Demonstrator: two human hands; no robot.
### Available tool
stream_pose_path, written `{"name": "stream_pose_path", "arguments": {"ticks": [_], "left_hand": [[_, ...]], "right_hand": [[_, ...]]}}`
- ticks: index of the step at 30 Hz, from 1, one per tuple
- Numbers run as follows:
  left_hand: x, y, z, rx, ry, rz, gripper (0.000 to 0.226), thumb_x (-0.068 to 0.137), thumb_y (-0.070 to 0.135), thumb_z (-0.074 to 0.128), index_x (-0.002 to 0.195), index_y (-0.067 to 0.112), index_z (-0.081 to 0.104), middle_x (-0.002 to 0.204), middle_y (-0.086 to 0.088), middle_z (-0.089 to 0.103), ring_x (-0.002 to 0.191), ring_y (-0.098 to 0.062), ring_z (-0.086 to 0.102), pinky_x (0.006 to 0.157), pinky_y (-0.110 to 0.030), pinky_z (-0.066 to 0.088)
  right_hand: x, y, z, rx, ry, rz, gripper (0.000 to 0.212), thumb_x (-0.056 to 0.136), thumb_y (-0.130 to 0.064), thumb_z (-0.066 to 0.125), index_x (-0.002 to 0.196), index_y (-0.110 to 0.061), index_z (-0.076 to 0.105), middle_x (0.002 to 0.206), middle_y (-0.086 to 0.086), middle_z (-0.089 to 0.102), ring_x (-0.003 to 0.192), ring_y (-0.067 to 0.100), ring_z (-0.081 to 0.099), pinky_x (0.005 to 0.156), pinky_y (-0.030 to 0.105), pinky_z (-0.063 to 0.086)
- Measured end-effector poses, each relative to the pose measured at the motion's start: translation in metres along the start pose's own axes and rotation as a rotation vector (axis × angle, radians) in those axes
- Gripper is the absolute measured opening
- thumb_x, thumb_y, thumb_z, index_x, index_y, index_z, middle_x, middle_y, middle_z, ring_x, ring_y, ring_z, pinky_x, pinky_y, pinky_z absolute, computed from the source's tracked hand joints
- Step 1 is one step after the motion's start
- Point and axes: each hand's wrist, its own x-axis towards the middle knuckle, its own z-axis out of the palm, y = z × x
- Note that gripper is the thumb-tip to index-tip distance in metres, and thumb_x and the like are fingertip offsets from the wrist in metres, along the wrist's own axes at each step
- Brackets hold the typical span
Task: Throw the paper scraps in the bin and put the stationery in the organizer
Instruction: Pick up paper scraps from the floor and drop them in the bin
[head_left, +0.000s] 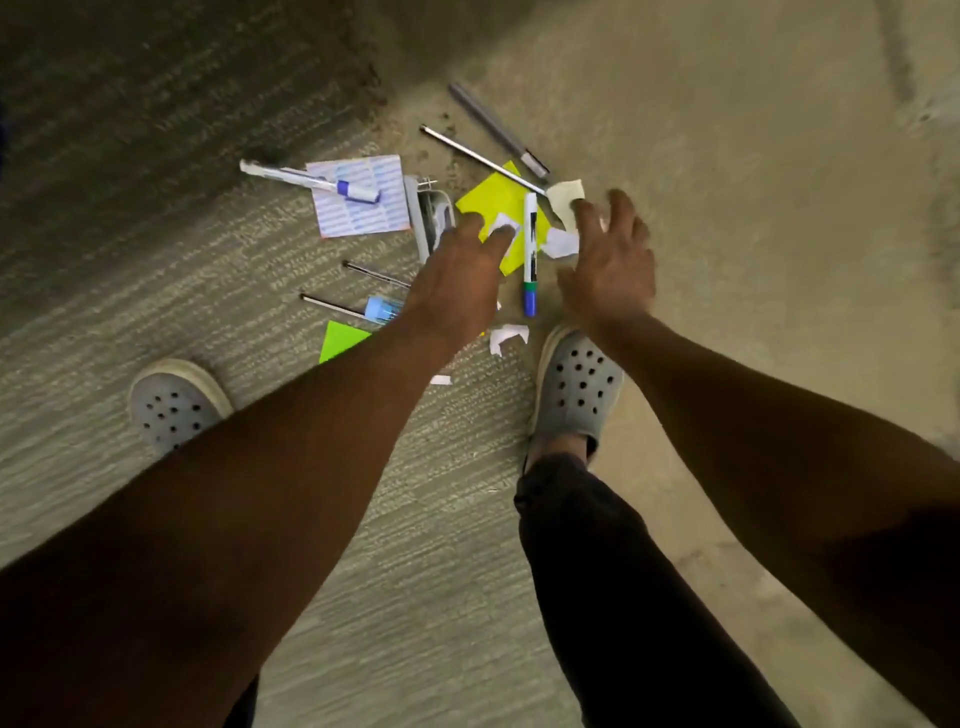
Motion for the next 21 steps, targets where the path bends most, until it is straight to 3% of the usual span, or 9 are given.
{"name": "stream_pose_path", "arguments": {"ticks": [3, 8, 11, 16, 19, 21], "left_hand": [[0.034, 0.008, 0.013, 0.122, -0.011, -0.049, 0.057, 0.089, 0.009, 0.055, 0.143, 0.017, 0.039, 0.143, -0.018, 0.035, 0.124, -0.039, 0.044, 0.101, -0.046, 0.04], [0.058, 0.018, 0.027, 0.264, 0.012, -0.088, 0.032, 0.095, 0.011, 0.049, 0.128, 0.01, 0.049, 0.137, -0.019, 0.038, 0.117, -0.038, 0.048, 0.095, -0.043, 0.04], [0.061, 0.021, 0.029, 0.27, 0.015, -0.095, 0.029, 0.095, 0.005, 0.045, 0.124, 0.005, 0.05, 0.134, -0.02, 0.04, 0.112, -0.037, 0.051, 0.091, -0.044, 0.041], [0.055, 0.019, 0.022, 0.076, 0.089, -0.128, 0.023, 0.088, 0.0, 0.051, 0.108, 0.005, 0.059, 0.123, -0.018, 0.051, 0.106, -0.036, 0.055, 0.084, -0.04, 0.04], [0.037, 0.017, 0.01, -0.185, 0.226, -0.118, 0.018, 0.081, -0.004, 0.054, 0.097, 0.003, 0.06, 0.101, -0.017, 0.062, 0.093, -0.034, 0.058, 0.075, -0.038, 0.039], [0.019, 0.014, 0.002, -0.338, 0.29, -0.129, 0.019, 0.082, -0.003, 0.055, 0.1, 0.003, 0.059, 0.092, -0.016, 0.064, 0.086, -0.033, 0.06, 0.071, -0.034, 0.04]], "right_hand": [[0.015, 0.011, 0.013, 0.03, -0.06, -0.108, 0.063, 0.084, -0.023, 0.061, 0.141, -0.029, 0.035, 0.156, 0.012, 0.021, 0.132, 0.037, 0.035, 0.096, 0.047, 0.044], [0.028, 0.021, 0.021, 0.072, -0.017, -0.217, 0.051, 0.085, -0.009, 0.059, 0.132, -0.021, 0.044, 0.141, 0.012, 0.037, 0.119, 0.032, 0.043, 0.08, 0.041, 0.05], [0.032, 0.023, 0.022, 0.108, -0.001, -0.231, 0.035, 0.092, -0.011, 0.053, 0.126, -0.014, 0.05, 0.129, 0.013, 0.044, 0.111, 0.031, 0.047, 0.078, 0.041, 0.049], [0.03, 0.024, 0.016, 0.279, 0.045, -0.16, 0.022, 0.092, -0.017, 0.054, 0.107, -0.003, 0.061, 0.11, 0.018, 0.058, 0.097, 0.033, 0.057, 0.074, 0.036, 0.043], [0.02, 0.024, 0.007, 0.377, 0.081, -0.069, 0.019, 0.088, -0.02, 0.058, 0.096, -0.003, 0.062, 0.101, 0.018, 0.064, 0.089, 0.033, 0.06, 0.073, 0.037, 0.041], [0.008, 0.023, 0.004, 0.416, 0.094, -0.046, 0.016, 0.085, -0.019, 0.061, 0.089, -0.004, 0.061, 0.093, 0.016, 0.065, 0.081, 0.031, 0.06, 0.07, 0.036, 0.04]]}}
